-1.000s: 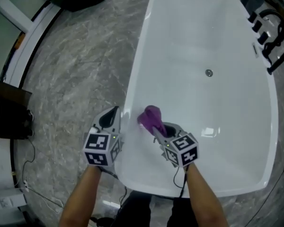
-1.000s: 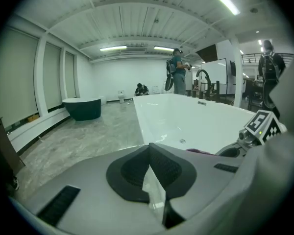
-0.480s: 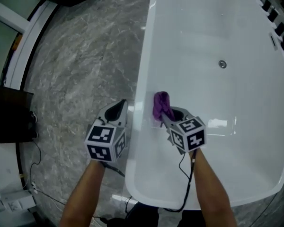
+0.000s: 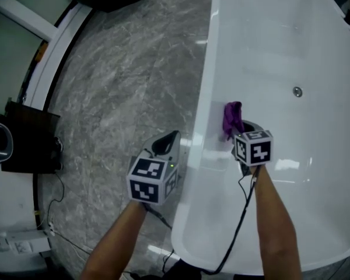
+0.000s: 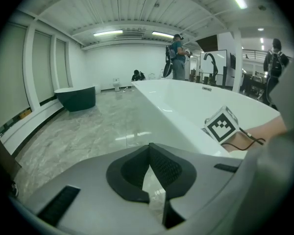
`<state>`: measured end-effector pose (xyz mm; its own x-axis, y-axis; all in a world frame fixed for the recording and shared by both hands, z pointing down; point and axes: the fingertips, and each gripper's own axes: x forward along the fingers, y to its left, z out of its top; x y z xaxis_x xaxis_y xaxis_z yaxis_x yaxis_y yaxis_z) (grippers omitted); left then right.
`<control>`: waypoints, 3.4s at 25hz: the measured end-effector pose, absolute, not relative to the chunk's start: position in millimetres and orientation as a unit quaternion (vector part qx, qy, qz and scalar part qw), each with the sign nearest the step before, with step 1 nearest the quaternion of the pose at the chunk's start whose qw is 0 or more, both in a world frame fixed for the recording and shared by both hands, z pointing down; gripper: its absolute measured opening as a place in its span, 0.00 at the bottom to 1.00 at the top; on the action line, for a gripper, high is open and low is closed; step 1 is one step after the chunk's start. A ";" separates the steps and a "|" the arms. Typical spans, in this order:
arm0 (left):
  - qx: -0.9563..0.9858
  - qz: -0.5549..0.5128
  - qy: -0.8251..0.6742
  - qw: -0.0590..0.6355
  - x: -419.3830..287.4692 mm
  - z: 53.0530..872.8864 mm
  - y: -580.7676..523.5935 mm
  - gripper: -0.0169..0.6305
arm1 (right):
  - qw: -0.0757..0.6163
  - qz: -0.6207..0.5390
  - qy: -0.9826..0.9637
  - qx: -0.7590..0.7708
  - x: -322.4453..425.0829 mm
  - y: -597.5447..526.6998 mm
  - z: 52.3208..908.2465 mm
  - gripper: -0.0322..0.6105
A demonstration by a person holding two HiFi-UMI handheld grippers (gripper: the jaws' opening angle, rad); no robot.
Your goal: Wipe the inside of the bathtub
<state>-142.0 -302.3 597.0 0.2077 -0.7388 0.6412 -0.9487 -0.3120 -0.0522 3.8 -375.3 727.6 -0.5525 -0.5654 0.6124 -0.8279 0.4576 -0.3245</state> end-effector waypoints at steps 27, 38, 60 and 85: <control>0.749 0.313 -0.556 0.176 -142.5 584.7 -282.6 0.04 | 0.158 0.301 -0.929 0.147 -42.2 -211.4 639.4 0.14; 0.759 0.308 -0.550 0.164 -134.4 589.8 -306.5 0.04 | 0.208 0.290 -0.906 0.229 -29.3 -282.5 700.6 0.14; 0.761 0.307 -0.545 0.169 -141.3 608.9 -312.3 0.04 | 0.205 0.327 -0.888 0.250 -19.5 -317.3 748.5 0.14; 0.757 0.313 -0.543 0.182 -154.5 640.2 -291.0 0.04 | 0.249 0.308 -0.876 0.274 -2.7 -299.5 812.4 0.15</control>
